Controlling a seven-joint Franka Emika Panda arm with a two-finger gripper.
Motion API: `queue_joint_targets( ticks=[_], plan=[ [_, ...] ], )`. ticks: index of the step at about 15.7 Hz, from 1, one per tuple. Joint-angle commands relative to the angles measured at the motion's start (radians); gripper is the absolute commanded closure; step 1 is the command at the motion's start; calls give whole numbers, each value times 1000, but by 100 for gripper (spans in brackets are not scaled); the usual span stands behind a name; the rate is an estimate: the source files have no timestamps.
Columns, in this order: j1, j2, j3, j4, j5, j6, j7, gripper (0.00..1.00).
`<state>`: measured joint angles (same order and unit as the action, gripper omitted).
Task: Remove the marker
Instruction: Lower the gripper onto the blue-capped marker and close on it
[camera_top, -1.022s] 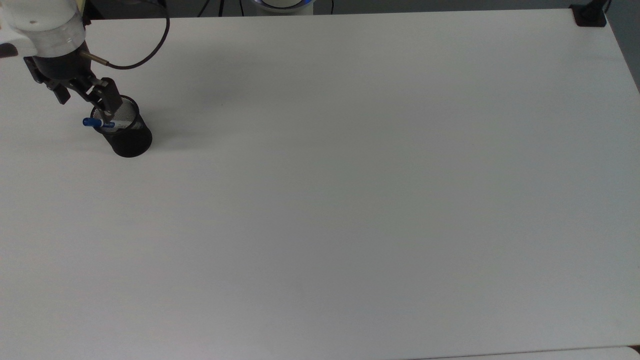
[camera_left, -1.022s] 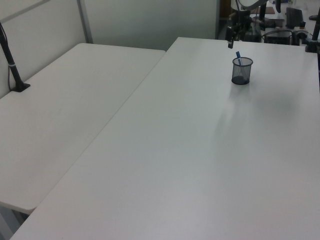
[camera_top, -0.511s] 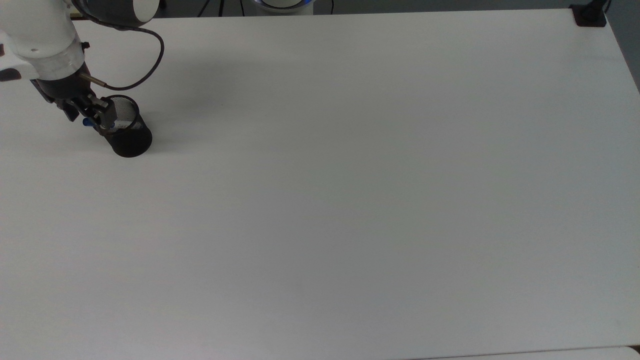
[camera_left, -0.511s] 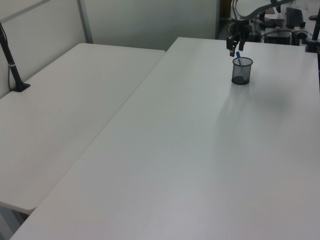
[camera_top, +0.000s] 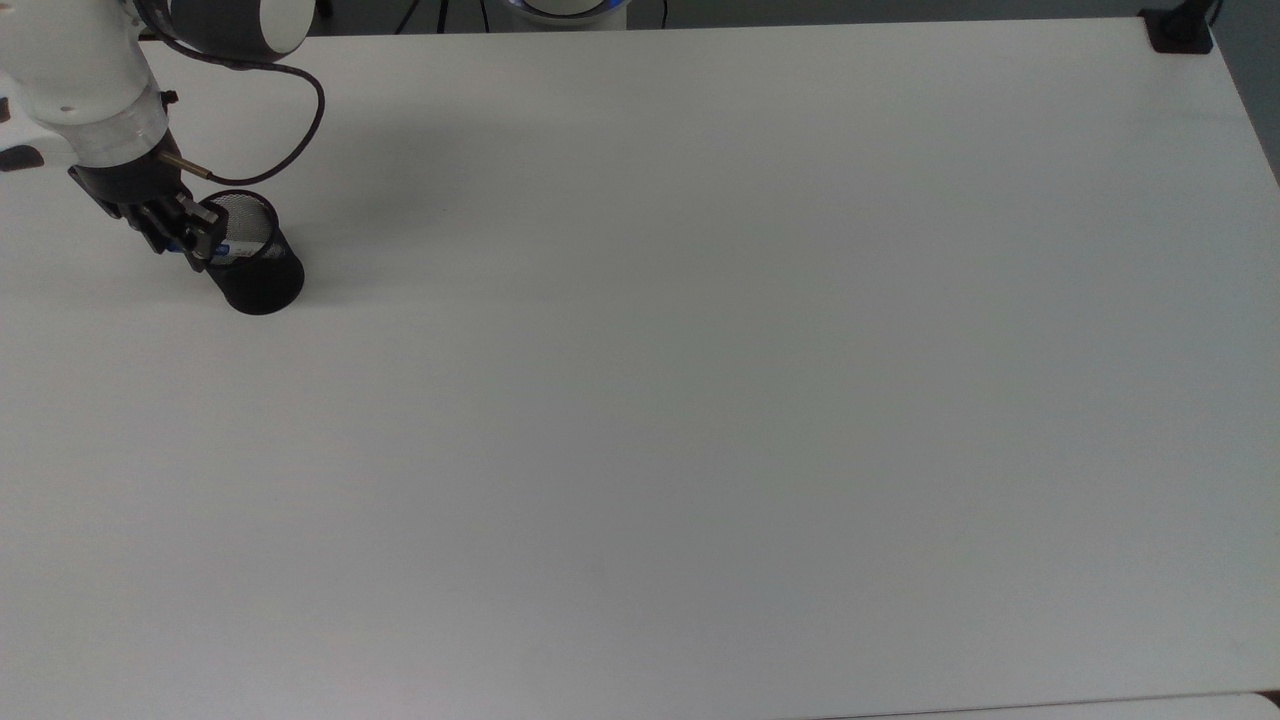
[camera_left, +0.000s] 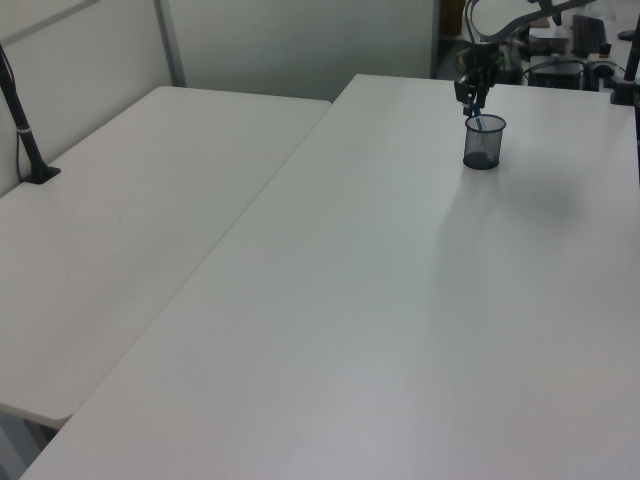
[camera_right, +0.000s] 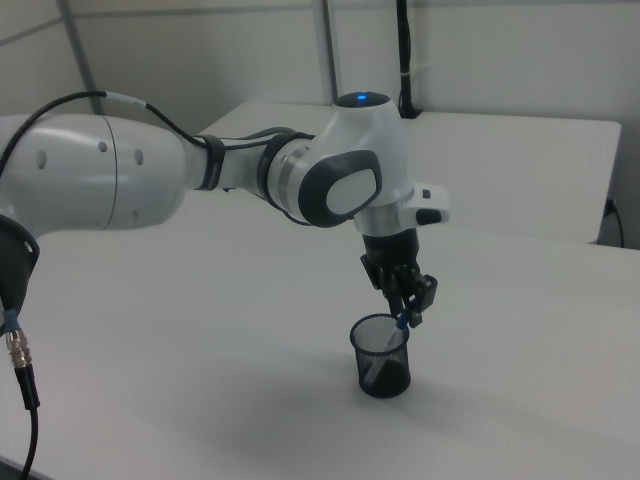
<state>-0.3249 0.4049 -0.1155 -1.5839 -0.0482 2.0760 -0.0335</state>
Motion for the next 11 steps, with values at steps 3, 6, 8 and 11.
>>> queue_joint_targets(
  ticks=[3,6,8,11],
  plan=[
    [-8,-17,3,-14,45,21,-52,62],
    [-8,-24,2,-11,60,18,-52,62],
    [-19,-29,2,-10,65,18,-54,69],
    [-19,-34,2,-10,65,18,-63,83]
  ],
)
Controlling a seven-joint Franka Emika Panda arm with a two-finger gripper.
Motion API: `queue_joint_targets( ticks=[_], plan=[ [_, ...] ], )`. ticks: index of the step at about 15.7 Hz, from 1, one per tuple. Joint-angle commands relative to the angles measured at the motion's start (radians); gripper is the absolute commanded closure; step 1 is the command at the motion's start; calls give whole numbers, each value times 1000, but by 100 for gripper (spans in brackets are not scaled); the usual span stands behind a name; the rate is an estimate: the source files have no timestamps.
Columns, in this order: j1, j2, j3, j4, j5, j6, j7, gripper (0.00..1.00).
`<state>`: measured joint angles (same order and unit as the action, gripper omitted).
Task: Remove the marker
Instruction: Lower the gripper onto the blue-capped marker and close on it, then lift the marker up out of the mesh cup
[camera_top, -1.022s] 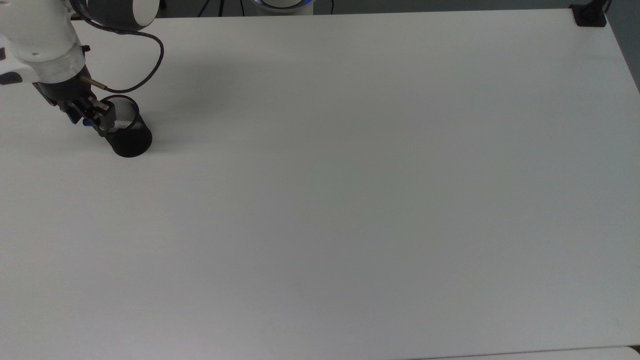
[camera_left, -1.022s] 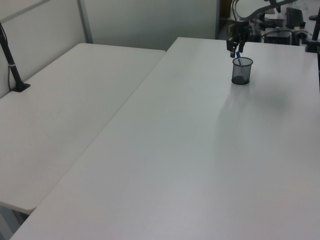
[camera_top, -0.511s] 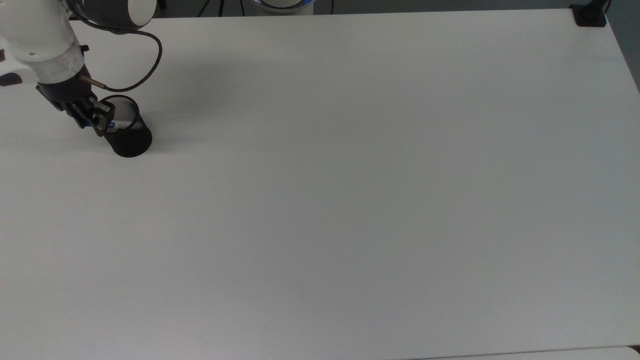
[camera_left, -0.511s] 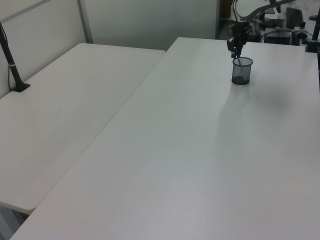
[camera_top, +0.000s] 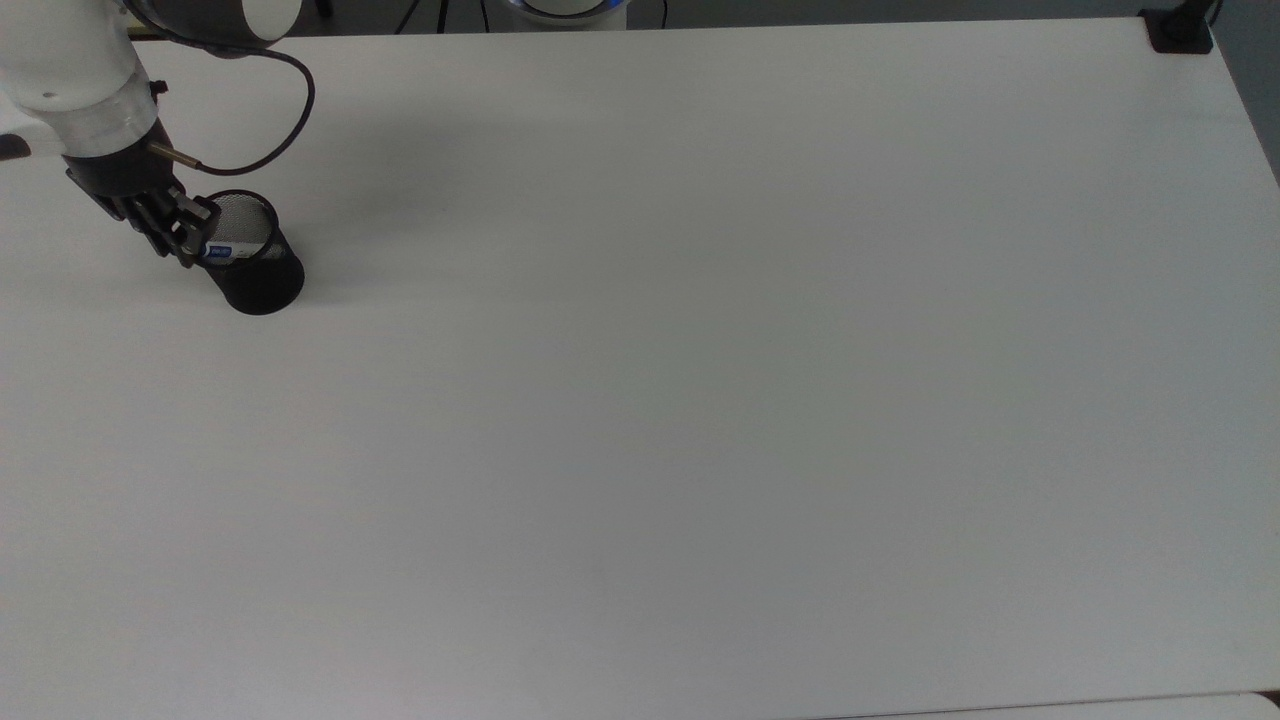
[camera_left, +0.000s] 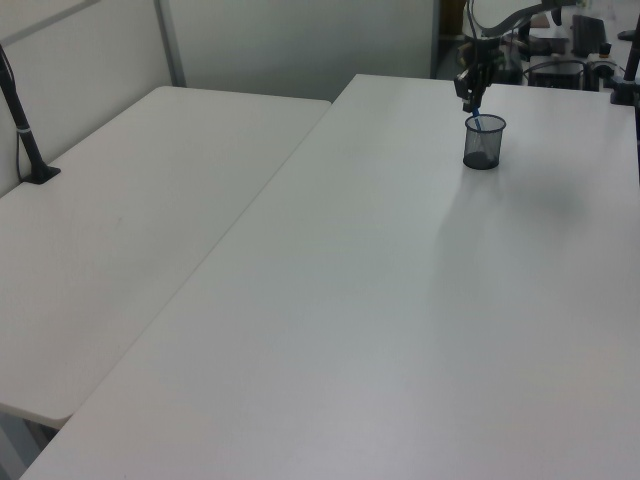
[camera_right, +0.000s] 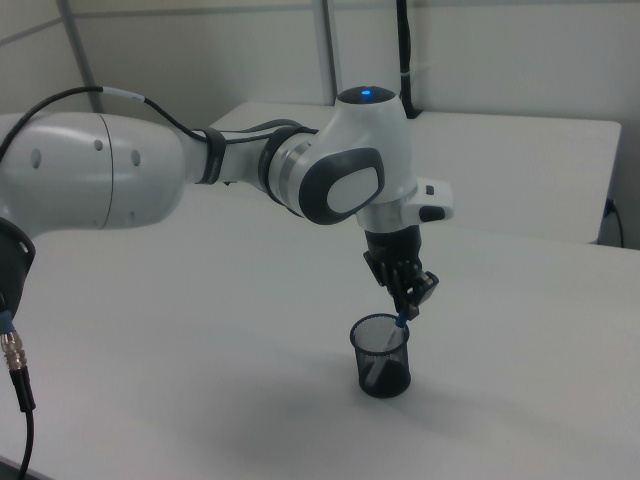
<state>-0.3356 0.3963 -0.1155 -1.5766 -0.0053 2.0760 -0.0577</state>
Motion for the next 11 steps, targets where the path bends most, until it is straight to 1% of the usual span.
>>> queue_joint_targets(
  ticks=[1,3,5,6,7,11],
  plan=[
    [-8,-25,2,-17,24,18,-42,86],
    [-8,-30,4,-17,24,16,-39,89],
    [-8,-45,4,-17,27,3,-39,89],
    [-8,-57,5,-17,40,-23,-39,89],
    [-5,-89,8,-16,68,-51,-42,89],
    [10,-163,14,-8,139,-74,-37,89]
  ],
)
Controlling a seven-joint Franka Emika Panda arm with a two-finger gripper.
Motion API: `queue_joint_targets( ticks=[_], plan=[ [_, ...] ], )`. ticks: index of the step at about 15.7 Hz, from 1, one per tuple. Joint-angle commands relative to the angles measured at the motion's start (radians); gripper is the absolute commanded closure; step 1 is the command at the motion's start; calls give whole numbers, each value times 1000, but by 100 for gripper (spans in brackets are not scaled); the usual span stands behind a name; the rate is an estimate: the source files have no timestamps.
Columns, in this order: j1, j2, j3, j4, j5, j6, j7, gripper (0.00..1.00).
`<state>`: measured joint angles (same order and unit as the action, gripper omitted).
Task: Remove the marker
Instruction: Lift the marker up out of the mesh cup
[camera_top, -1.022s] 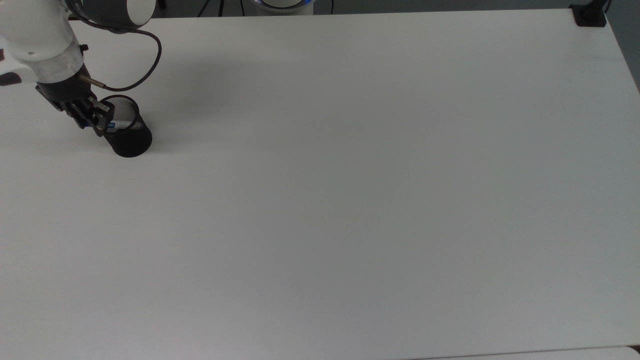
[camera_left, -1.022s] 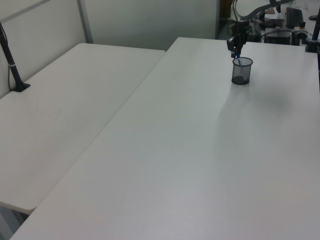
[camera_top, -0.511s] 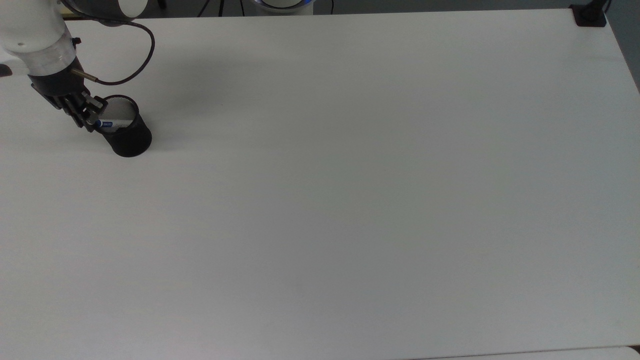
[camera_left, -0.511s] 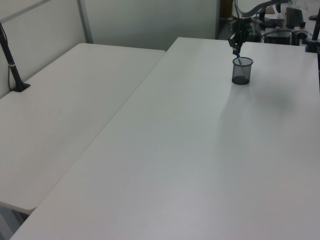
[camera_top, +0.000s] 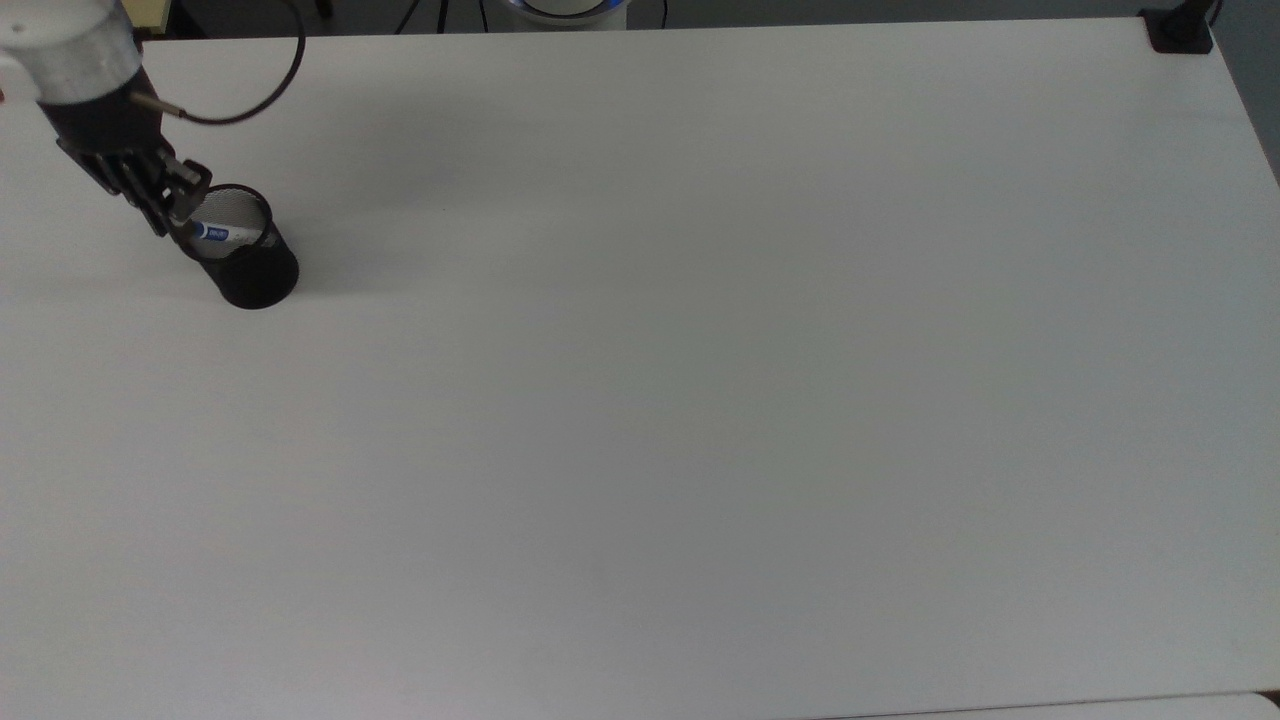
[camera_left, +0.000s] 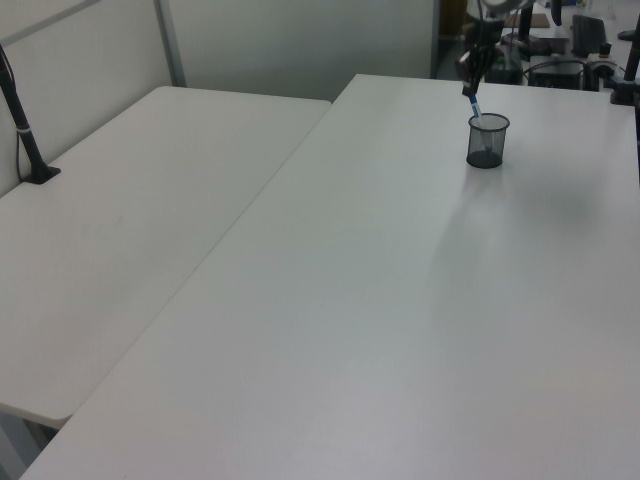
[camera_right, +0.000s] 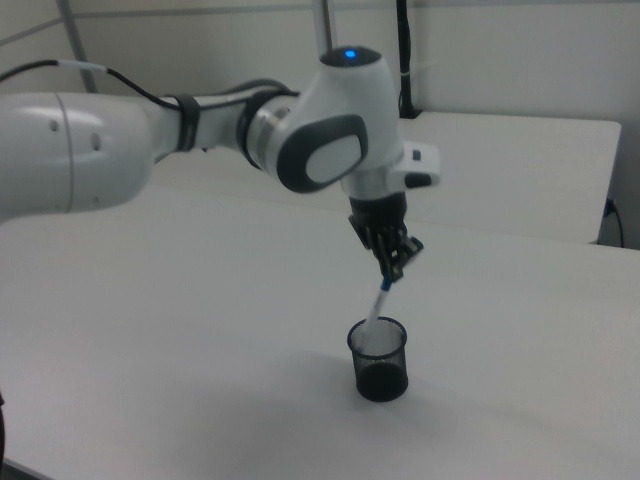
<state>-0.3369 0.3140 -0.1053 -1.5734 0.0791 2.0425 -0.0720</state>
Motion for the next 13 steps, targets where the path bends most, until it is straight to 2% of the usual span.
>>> queue_joint_targets(
  ticks=[1,5,8,13],
  plan=[
    [15,-84,6,22,63,-42,-22,89],
    [35,-96,7,110,94,-82,-20,88],
    [90,-92,15,101,94,-123,-15,88],
    [217,-46,15,64,90,-319,-14,87]
  ],
)
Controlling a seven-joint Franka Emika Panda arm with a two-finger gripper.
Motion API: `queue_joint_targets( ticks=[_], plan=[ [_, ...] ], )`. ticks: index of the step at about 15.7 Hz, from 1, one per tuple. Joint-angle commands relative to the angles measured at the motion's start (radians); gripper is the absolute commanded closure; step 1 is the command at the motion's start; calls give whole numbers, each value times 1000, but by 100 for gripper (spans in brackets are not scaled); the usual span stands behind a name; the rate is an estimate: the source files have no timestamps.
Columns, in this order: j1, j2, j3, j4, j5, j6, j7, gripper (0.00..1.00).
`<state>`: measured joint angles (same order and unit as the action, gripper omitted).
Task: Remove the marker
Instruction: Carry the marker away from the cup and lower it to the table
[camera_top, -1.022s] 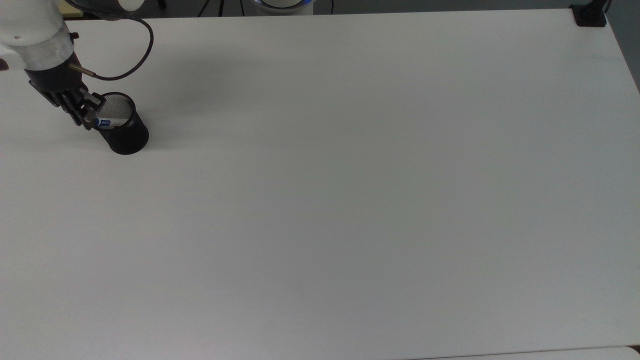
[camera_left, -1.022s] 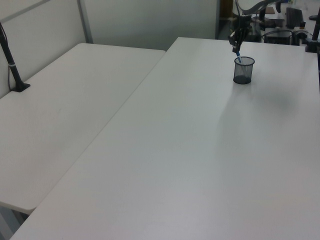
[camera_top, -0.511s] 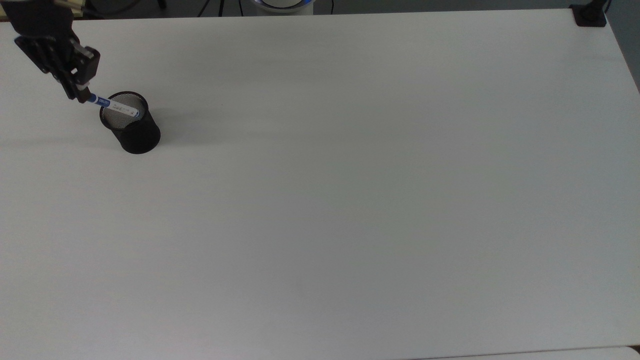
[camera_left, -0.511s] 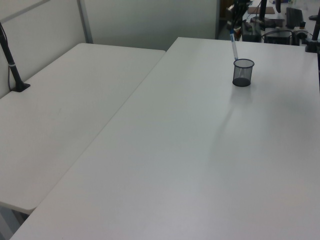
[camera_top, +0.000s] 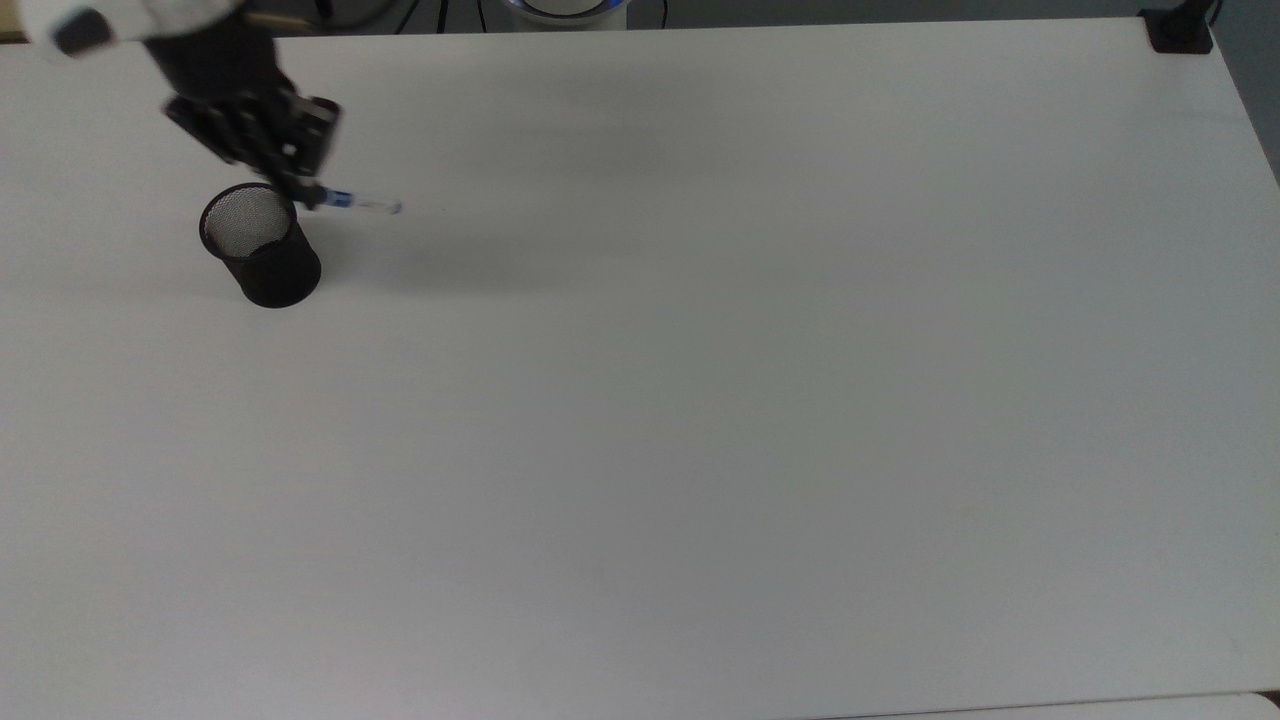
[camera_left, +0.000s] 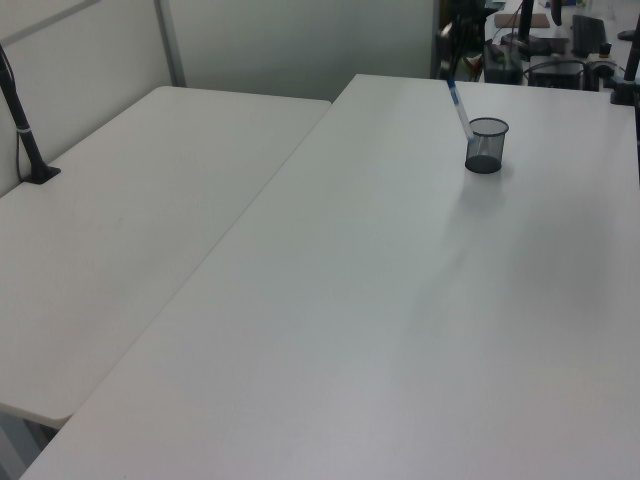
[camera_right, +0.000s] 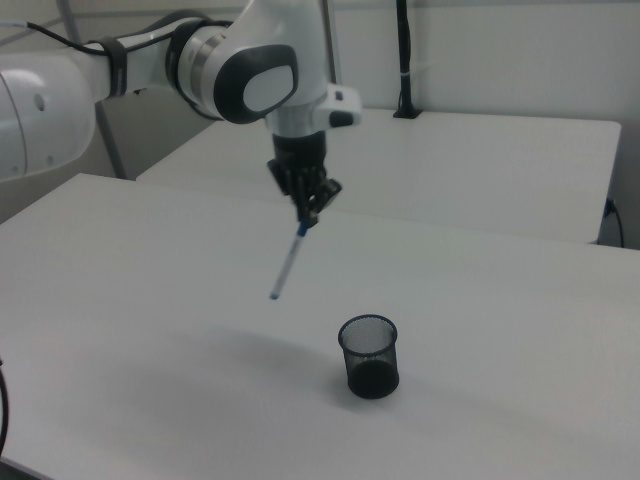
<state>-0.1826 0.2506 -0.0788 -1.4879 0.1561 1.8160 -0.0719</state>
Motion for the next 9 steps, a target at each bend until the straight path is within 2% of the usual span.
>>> queue_joint_targets(
  ticks=[1,3,8,9],
  plan=[
    [112,51,-12,-23,7,-127,-14,87],
    [156,107,-12,-35,0,-123,-11,86],
    [190,206,-12,-35,-21,-72,-2,85],
    [196,228,-12,-34,-23,-42,-2,81]
  ],
)
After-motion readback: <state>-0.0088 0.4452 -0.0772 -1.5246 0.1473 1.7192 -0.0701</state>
